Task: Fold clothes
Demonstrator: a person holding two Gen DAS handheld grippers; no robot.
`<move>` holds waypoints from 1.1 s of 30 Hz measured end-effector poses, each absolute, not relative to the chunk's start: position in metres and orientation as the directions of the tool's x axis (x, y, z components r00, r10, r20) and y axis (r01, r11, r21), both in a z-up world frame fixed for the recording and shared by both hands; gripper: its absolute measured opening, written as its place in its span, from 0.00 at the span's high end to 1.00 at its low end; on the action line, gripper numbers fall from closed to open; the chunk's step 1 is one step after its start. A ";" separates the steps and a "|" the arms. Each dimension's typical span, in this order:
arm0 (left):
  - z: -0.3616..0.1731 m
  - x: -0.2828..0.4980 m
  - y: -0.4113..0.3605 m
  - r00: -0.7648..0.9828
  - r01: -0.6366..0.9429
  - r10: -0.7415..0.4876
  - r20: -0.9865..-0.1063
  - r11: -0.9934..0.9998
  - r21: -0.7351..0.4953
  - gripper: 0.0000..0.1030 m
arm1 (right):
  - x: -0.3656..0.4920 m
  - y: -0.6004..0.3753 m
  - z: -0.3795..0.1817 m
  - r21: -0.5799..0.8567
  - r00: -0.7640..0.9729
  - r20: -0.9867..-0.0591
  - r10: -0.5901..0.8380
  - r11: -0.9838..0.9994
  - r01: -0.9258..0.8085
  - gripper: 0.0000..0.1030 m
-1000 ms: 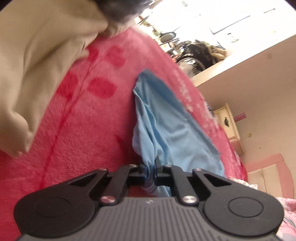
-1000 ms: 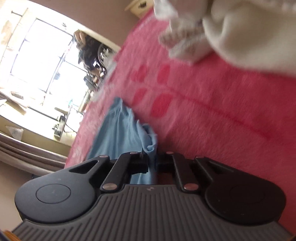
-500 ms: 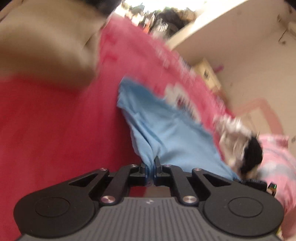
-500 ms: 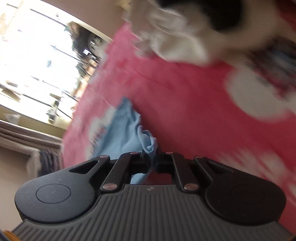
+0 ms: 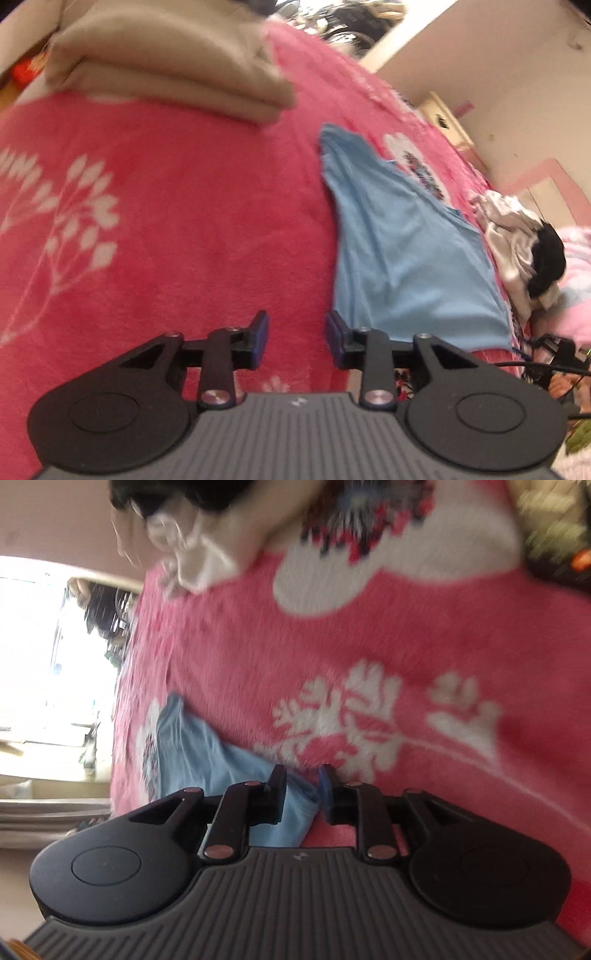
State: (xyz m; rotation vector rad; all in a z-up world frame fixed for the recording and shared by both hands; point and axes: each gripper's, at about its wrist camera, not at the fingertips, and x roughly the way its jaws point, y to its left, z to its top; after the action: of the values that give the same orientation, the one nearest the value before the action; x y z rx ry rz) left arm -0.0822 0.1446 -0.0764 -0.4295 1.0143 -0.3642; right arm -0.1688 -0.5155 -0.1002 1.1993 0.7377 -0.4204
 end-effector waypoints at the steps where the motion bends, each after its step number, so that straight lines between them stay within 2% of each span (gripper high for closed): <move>1: -0.073 -0.084 0.141 0.487 0.125 -0.484 -0.727 0.862 -0.491 0.61 | -0.167 -0.509 -0.094 0.680 0.712 -0.699 0.060 0.363 0.637 0.80; 4: -0.073 -0.070 0.116 0.484 0.186 -0.493 -0.723 0.865 -0.465 0.60 | -0.153 -0.483 -0.067 0.651 0.741 -0.671 0.027 0.502 0.570 0.79; 8: -0.074 -0.050 0.083 0.478 0.265 -0.505 -0.719 0.863 -0.430 0.60 | -0.129 -0.446 -0.038 0.543 0.748 -0.663 0.043 0.715 0.440 0.78; 11: -0.075 -0.035 0.057 0.473 0.323 -0.514 -0.716 0.857 -0.402 0.60 | -0.098 -0.416 -0.038 0.403 0.679 -0.731 0.065 0.844 0.353 0.70; 13: -0.080 -0.028 0.048 0.469 0.334 -0.502 -0.727 0.863 -0.380 0.61 | -0.076 -0.407 -0.051 0.384 0.606 -0.784 0.137 0.874 0.299 0.69; 15: -0.090 -0.025 0.052 0.467 0.317 -0.482 -0.742 0.874 -0.369 0.70 | -0.079 -0.424 -0.059 0.389 0.591 -0.800 0.101 0.838 0.384 0.69; 16: -0.090 -0.025 0.057 0.468 0.311 -0.487 -0.737 0.872 -0.379 0.70 | -0.081 -0.434 -0.063 0.391 0.585 -0.807 0.078 0.813 0.431 0.70; 19: -0.080 -0.029 0.074 0.498 0.278 -0.469 -0.729 0.883 -0.378 0.63 | -0.088 -0.463 -0.075 0.392 0.559 -0.829 0.013 0.726 0.565 0.73; 22: -0.068 -0.030 0.078 0.522 0.298 -0.479 -0.706 0.878 -0.375 0.60 | -0.096 -0.476 -0.072 0.376 0.563 -0.823 -0.070 0.677 0.633 0.69; 25: -0.062 -0.022 0.069 0.521 0.353 -0.511 -0.684 0.858 -0.373 0.59 | -0.089 -0.466 -0.066 0.495 0.656 -0.755 0.015 0.671 0.553 0.69; 29: -0.077 0.000 0.051 0.515 0.364 -0.488 -0.705 0.869 -0.336 0.59 | -0.055 -0.435 -0.072 0.552 0.677 -0.717 0.163 0.726 0.410 0.66; 31: -0.090 0.013 0.058 0.537 0.300 -0.424 -0.729 0.904 -0.305 0.72 | -0.043 -0.431 -0.086 0.531 0.654 -0.741 0.153 0.730 0.431 0.66; 32: -0.092 0.018 0.066 0.535 0.272 -0.435 -0.724 0.900 -0.339 0.78 | -0.042 -0.433 -0.093 0.488 0.638 -0.763 0.103 0.739 0.464 0.71; 33: -0.089 0.020 0.071 0.544 0.255 -0.431 -0.720 0.902 -0.347 0.77 | -0.044 -0.437 -0.094 0.469 0.638 -0.767 0.069 0.739 0.484 0.81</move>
State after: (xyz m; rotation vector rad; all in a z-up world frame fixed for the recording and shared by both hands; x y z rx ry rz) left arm 0.0197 0.0714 -0.0887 -0.2107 0.9089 -0.4105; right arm -0.0442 -0.4373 -0.0943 0.7177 0.8613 -0.2613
